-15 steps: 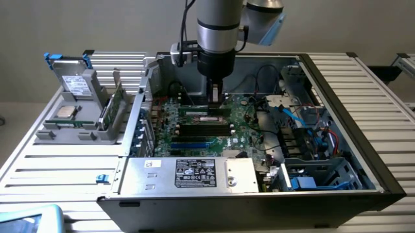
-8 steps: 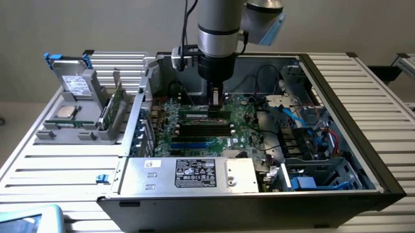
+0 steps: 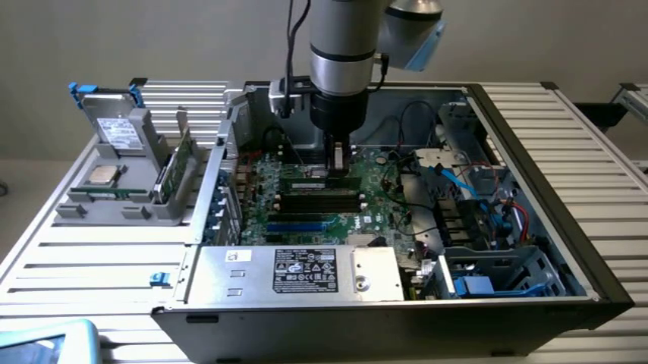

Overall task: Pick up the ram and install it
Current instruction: 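Insert the ram into the slot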

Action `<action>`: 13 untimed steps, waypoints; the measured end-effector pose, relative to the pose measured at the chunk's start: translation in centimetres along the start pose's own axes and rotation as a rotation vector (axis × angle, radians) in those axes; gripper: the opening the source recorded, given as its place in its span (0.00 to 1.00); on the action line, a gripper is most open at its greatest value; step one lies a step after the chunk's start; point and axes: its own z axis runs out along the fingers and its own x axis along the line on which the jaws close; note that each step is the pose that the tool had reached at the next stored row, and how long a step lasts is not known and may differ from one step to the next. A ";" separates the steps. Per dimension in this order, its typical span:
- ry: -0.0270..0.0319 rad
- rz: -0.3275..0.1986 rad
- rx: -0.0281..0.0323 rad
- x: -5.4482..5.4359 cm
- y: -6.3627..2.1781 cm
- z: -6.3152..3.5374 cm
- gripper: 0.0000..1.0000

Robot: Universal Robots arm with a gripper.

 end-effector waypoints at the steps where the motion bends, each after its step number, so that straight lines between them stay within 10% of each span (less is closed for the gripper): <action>1: -0.0001 -0.002 -0.0005 0.0 0.00 0.09 0.15; 13: 0.0004 -0.012 -0.0058 0.1 -0.14 0.90 0.15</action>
